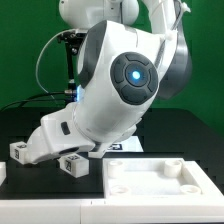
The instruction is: Assemble one leg
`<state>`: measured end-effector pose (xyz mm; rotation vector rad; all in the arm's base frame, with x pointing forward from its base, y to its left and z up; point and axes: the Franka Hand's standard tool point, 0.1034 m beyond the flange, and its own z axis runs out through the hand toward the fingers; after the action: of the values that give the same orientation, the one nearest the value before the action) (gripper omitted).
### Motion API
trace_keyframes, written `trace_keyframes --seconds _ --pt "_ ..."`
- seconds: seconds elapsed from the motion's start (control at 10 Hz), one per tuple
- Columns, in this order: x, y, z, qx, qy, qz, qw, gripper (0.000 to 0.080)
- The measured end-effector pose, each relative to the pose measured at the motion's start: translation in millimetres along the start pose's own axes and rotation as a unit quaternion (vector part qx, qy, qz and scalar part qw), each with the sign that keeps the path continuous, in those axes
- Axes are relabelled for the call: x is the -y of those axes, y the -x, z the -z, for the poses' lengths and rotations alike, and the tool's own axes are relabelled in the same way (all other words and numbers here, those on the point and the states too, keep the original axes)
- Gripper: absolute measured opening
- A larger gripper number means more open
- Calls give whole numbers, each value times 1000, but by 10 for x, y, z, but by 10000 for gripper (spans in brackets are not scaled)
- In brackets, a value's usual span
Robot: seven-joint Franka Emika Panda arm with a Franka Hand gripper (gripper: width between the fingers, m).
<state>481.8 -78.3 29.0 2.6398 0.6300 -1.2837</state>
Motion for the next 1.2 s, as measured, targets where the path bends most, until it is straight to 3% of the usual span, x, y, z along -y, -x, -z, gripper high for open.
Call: trace_keyframes --seconds 0.5,0.6,0.7,0.8,0.9,1.0,1.1,1.2 --pt "-84 -115 -160 -2 1 -47 999 649" --pt "-82 -116 -159 -2 1 -46 999 511" --pt "-84 -115 -160 -2 1 -46 999 511" --pt "-83 -115 -161 -2 1 -46 999 371" --pt "-83 -116 -161 -2 1 -46 999 282" --pt "-83 -115 -159 -2 1 -46 999 282" --pt "-52 -79 -72 0 -8 -34 999 282" --pt "-13 -3 235 -18 -23 -26 999 282"
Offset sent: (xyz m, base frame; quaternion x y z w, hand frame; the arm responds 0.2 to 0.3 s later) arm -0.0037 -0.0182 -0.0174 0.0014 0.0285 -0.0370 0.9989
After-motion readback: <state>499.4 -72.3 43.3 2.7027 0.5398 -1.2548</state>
